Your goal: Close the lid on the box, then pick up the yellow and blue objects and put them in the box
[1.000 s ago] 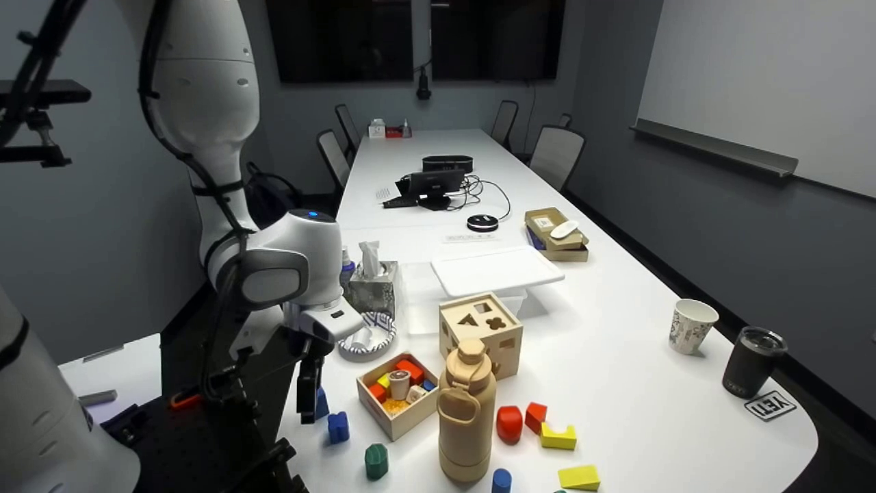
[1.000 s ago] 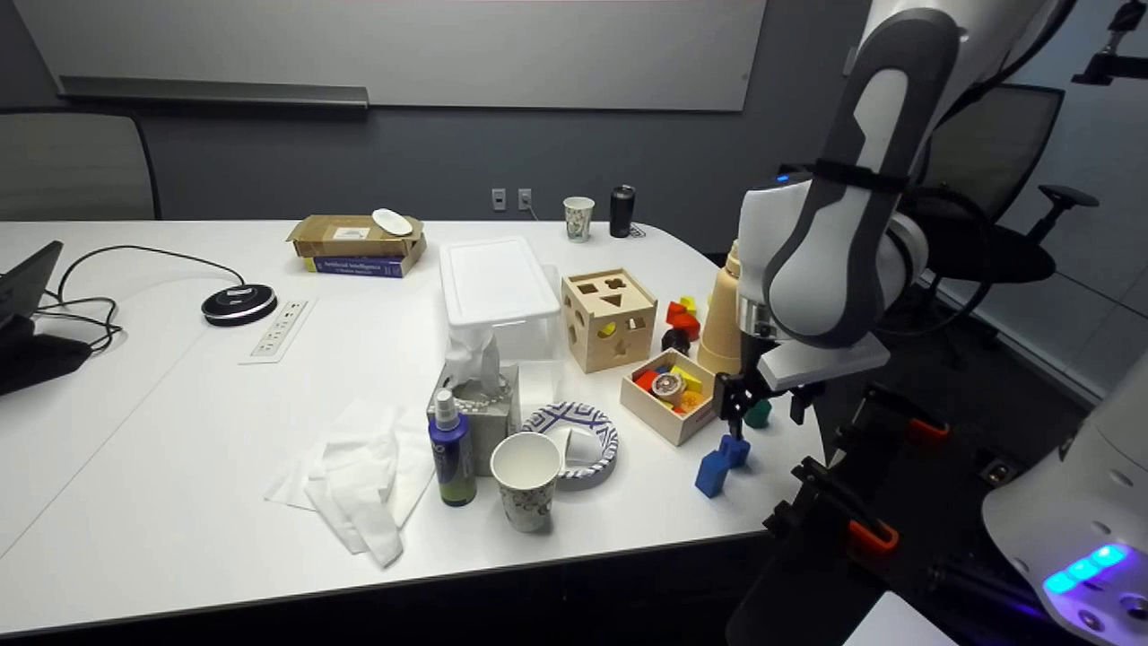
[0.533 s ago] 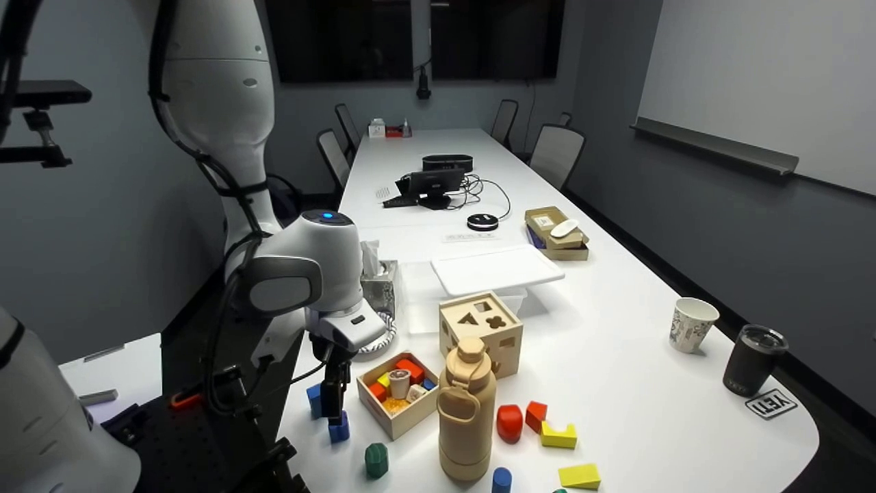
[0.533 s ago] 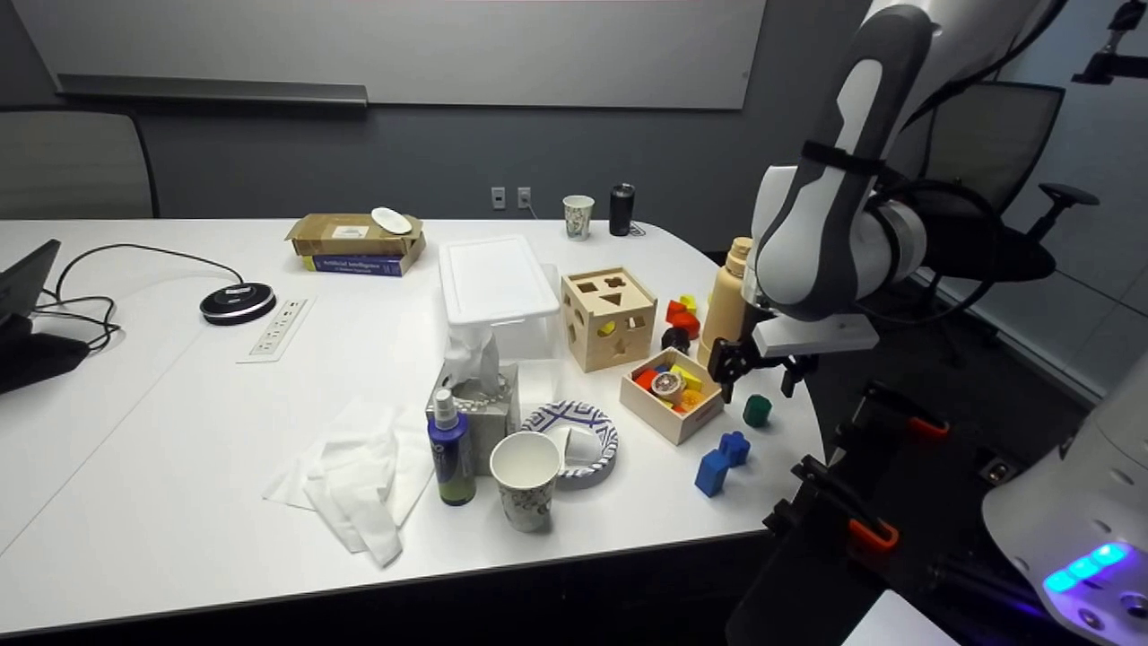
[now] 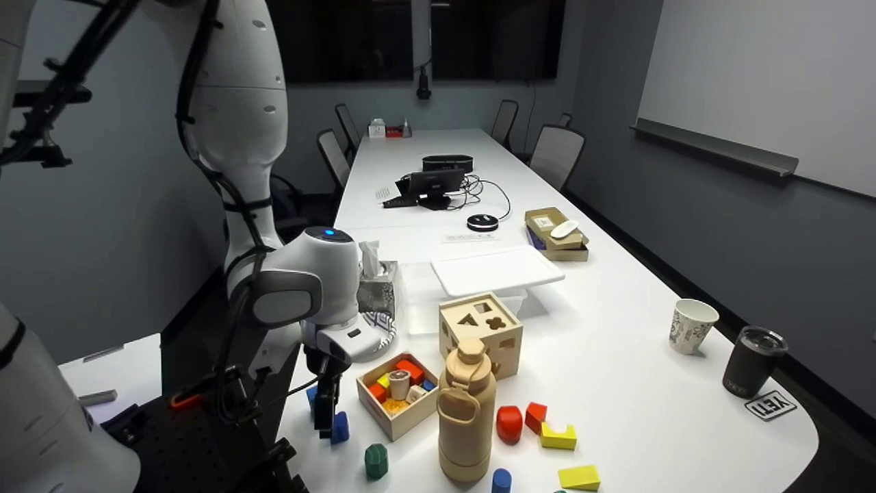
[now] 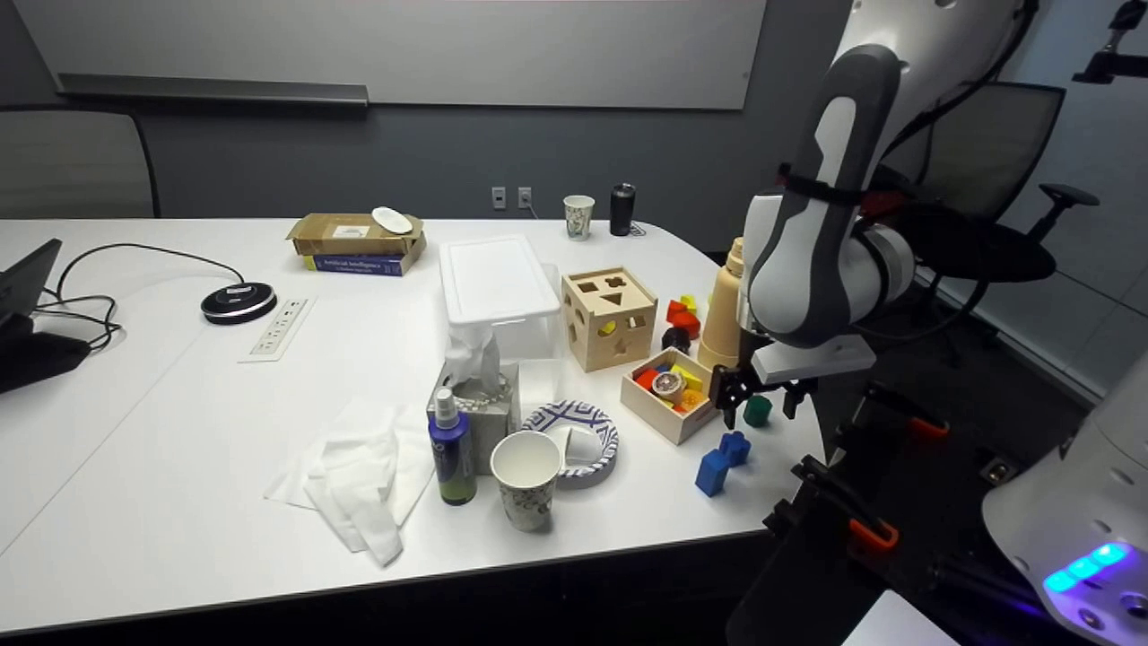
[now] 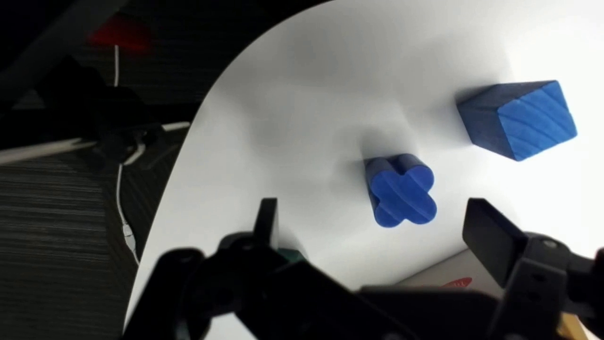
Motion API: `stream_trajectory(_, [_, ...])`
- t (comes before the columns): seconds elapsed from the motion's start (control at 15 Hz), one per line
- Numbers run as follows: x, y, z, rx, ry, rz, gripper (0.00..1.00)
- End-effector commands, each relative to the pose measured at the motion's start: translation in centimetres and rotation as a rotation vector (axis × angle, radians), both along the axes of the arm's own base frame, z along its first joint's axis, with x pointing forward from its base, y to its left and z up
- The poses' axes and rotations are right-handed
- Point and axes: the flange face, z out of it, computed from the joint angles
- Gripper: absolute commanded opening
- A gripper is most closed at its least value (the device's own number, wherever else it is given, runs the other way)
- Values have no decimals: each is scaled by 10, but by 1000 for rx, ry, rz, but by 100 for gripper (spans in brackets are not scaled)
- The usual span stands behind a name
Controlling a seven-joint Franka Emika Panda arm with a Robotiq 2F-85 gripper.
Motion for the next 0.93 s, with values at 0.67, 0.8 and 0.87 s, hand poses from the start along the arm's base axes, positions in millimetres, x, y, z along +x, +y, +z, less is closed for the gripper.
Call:
stream_trajectory(0.67, [13, 10, -45, -18, 12, 64, 75])
stream_trajectory(0.8, [13, 12, -48, -18, 9, 71, 68])
stream_trajectory(0.87, [13, 13, -48, -18, 7, 74, 58])
